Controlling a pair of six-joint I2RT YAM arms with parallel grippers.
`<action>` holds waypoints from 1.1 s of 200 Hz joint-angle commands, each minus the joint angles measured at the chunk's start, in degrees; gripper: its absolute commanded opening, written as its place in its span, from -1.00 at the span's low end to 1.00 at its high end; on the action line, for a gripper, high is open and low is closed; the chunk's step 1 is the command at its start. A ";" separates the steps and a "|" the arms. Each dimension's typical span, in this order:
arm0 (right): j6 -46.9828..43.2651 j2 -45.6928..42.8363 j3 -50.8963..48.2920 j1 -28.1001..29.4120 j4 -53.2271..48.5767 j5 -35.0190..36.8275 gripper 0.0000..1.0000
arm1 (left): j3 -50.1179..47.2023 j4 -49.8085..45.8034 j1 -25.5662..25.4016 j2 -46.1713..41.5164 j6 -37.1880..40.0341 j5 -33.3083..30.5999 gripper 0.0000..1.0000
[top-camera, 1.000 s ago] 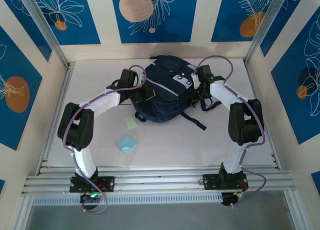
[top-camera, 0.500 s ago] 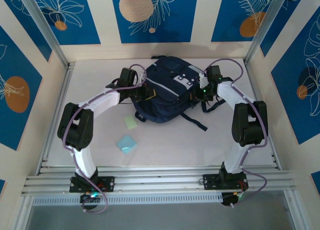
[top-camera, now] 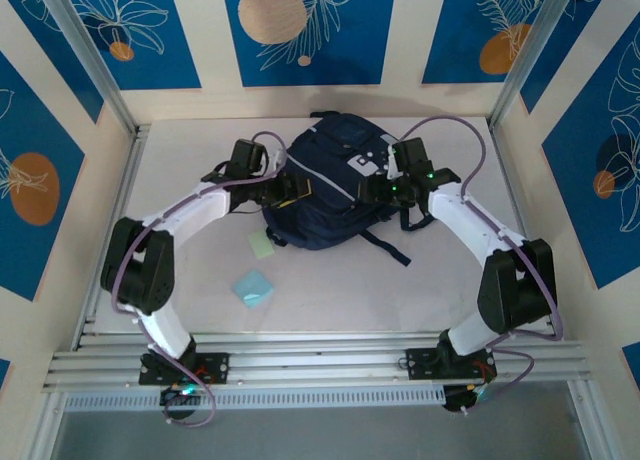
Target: Pack the student bag
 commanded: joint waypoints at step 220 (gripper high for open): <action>12.55 6.68 1.62 14.22 4.40 -10.40 0.41 | -10.50 21.81 -7.79 8.47 -0.29 -4.24 -0.53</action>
